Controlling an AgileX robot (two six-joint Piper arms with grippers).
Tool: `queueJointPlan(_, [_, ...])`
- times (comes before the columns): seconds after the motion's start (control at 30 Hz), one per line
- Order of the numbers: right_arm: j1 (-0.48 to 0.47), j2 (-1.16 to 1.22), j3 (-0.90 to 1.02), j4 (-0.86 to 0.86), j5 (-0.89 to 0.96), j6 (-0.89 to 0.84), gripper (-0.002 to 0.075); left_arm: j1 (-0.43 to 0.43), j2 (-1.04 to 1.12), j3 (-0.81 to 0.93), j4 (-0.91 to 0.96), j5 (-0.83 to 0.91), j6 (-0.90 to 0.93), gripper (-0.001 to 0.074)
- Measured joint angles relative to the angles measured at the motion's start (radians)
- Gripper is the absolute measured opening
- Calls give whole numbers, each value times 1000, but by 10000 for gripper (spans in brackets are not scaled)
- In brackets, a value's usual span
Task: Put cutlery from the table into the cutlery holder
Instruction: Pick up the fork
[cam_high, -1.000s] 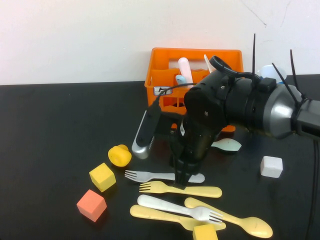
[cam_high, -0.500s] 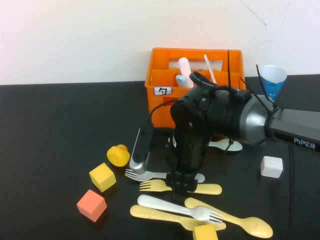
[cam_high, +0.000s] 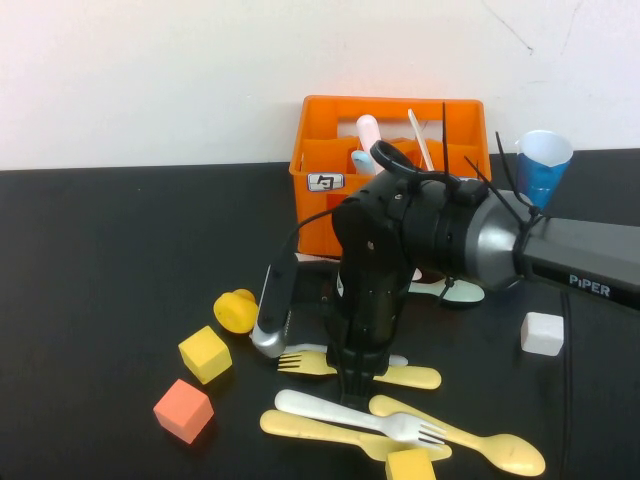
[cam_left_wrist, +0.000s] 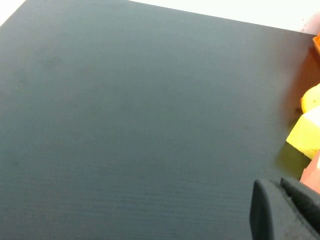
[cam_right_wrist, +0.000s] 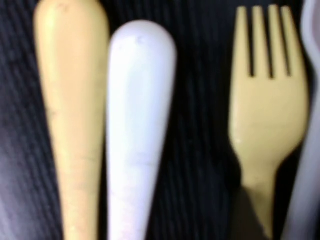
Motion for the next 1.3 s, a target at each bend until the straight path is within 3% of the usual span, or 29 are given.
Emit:
queueJointPlan(0.13, [0,-2,0,8,16,-4,137,0,0,0,0,0,0,-1])
queueJointPlan(0.2, [0,-6,0,8,22,-4,118,0,0,0,0,0,0,-1])
queueJointPlan(0.93, [0,-53,4,40,68,20,122,0,0,0,0,0,-2,-1])
queueJointPlan(1.17, [0,-6,4,44,55,20,220,0,0,0,0,0,-2,-1])
queueJointPlan(1.3, [0,-5,2,46,46,20,235,0,0,0,0,0,-2,-1])
